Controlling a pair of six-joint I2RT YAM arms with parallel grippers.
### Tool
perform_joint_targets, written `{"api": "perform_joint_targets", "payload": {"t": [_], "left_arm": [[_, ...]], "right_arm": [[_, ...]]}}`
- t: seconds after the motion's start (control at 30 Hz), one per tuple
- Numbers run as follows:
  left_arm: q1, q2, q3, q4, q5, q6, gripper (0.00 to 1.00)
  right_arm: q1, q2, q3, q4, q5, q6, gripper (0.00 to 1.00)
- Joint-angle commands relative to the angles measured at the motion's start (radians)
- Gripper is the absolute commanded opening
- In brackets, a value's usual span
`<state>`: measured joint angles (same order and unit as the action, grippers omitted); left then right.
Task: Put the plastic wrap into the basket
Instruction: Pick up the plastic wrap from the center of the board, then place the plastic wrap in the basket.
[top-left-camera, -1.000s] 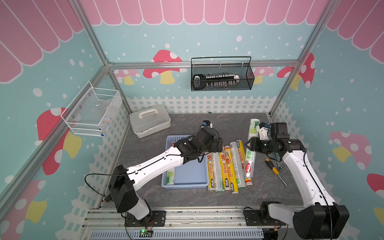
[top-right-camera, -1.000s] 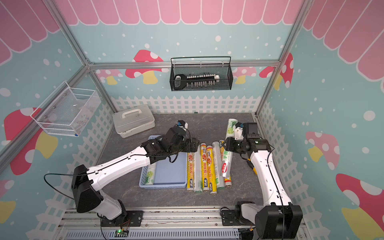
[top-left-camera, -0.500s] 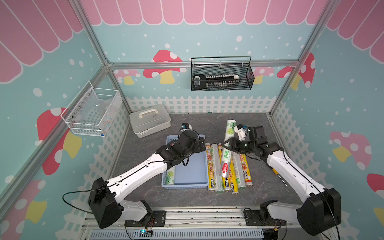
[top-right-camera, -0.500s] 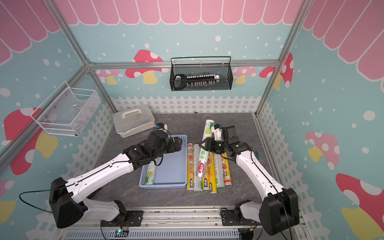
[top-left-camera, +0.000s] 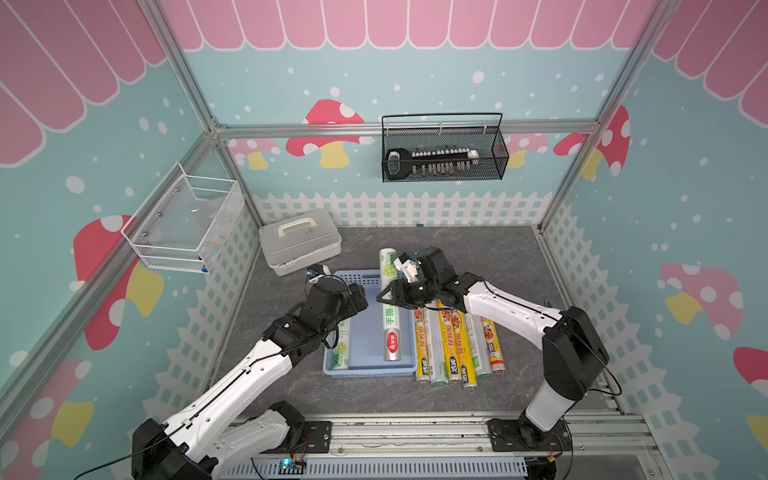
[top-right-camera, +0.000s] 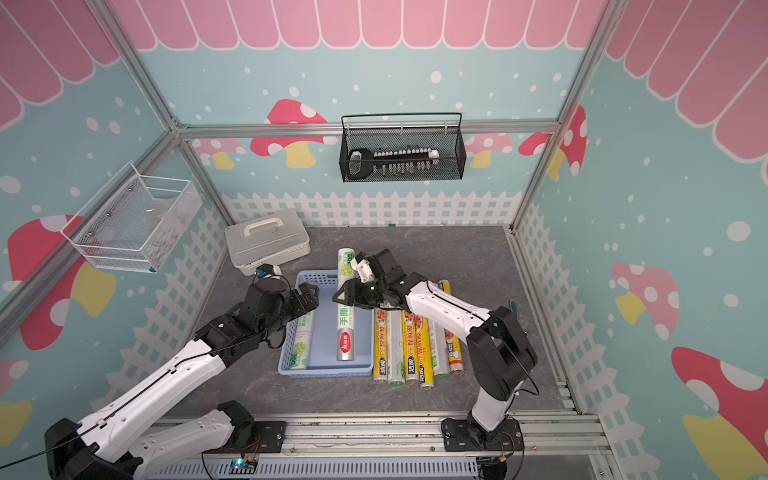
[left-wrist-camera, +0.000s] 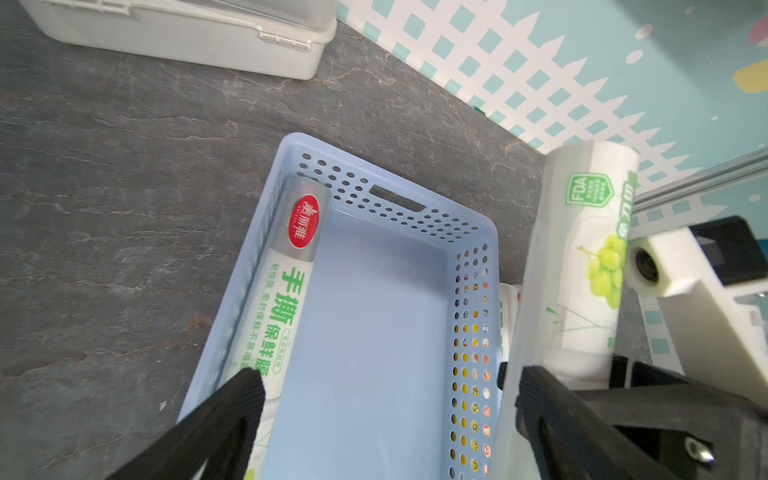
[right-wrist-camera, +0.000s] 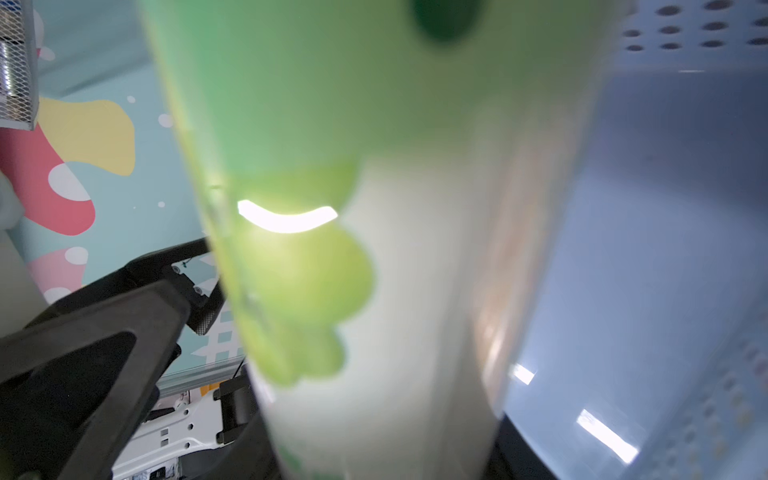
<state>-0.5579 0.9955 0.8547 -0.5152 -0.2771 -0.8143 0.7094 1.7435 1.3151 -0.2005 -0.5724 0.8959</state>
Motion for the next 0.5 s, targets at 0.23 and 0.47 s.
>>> {"api": "perform_joint_targets", "payload": {"t": [0.23,0.47], "left_arm": [[0.076,-0.078,-0.032,-0.121,0.02,-0.013,0.99],[0.087,-0.086,-0.046,-0.121,0.03,-0.024,0.99]], "right_arm": [[0.101,0.217,0.177,0.003,0.006,0.048,0.17],[0.11,0.273,0.185,-0.021,0.068,0.101,0.17]]}}
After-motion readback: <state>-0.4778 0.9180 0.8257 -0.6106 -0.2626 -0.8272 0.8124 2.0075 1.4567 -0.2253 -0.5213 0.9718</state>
